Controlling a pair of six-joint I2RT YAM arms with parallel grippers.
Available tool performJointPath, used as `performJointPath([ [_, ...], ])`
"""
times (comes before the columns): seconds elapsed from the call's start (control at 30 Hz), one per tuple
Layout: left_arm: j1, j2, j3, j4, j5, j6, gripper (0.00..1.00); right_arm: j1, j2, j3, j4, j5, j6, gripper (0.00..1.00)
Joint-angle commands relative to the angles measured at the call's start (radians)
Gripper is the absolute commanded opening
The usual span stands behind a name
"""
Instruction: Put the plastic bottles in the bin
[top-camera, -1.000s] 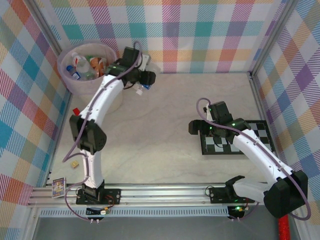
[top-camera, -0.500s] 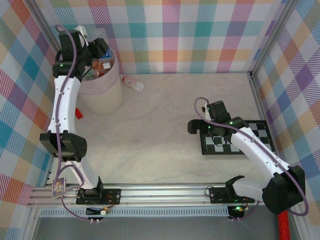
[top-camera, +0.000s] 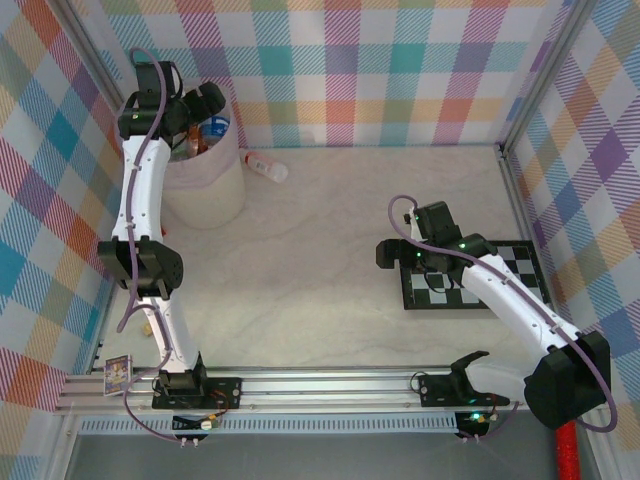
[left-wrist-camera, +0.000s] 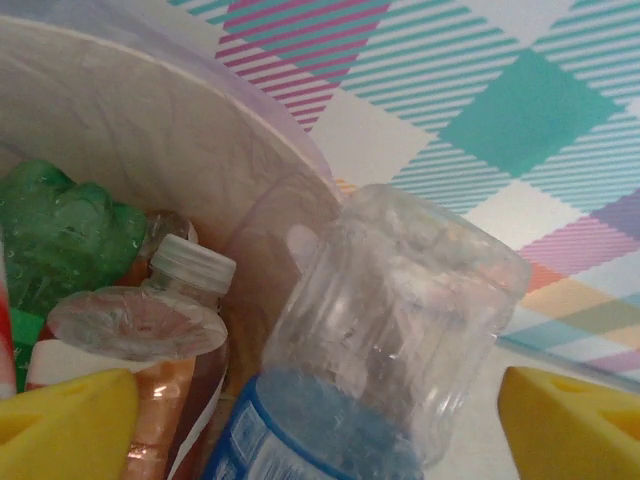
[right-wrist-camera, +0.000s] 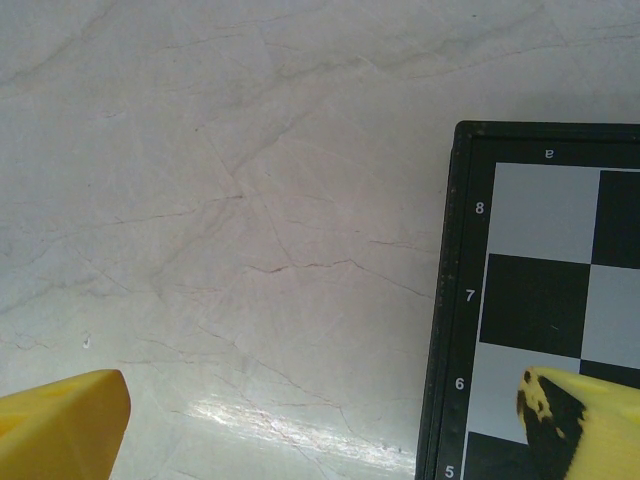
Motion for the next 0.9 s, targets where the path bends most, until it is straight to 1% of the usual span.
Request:
performJointPath([
  [0.0,0.01,-0.053,0.005,0.009,-0.019,0.045,0.97,-0.004,-0.017,0.013,-0.005,-0.004,-0.005,0.99],
  [0.1,0.01,-0.077,-0.003,0.026,-0.037,0.054,0.97,-0.005,-0.012,0.013,-0.002,-0.011,0.0,0.99],
  [0.23,0.005,-0.114,-0.038,0.079,-0.065,0.064,0.91,-0.004,-0.009,0.012,0.004,-0.017,0.002,0.99],
  [0.33,-0.007,-0.127,-0.065,0.143,-0.078,0.068,0.83,-0.005,-0.003,0.013,0.007,-0.026,0.004,0.99],
  [0.4,-0.025,-0.117,-0.066,0.177,-0.056,0.078,0.77,-0.004,0.001,0.013,0.008,-0.031,0.007,0.99],
  [0.5,-0.058,-0.078,-0.055,0.205,-0.034,0.113,0.7,-0.004,0.008,0.01,0.015,-0.043,0.014,0.99],
  [0.67,-0.079,0.026,0.021,0.135,-0.008,0.136,0.64,-0.004,0.001,0.005,0.011,-0.049,0.016,0.99],
  [0.73,-0.079,0.054,0.038,0.091,-0.045,0.134,0.62,-0.005,-0.002,0.008,0.002,-0.048,0.011,0.99],
  [0.8,-0.077,0.074,0.059,0.029,-0.122,0.122,0.58,-0.004,-0.008,0.014,-0.008,-0.04,0.006,0.99],
  [0.87,-0.074,0.069,0.037,0.019,-0.154,0.105,0.56,-0.004,-0.016,0.012,-0.011,-0.042,0.003,0.99],
])
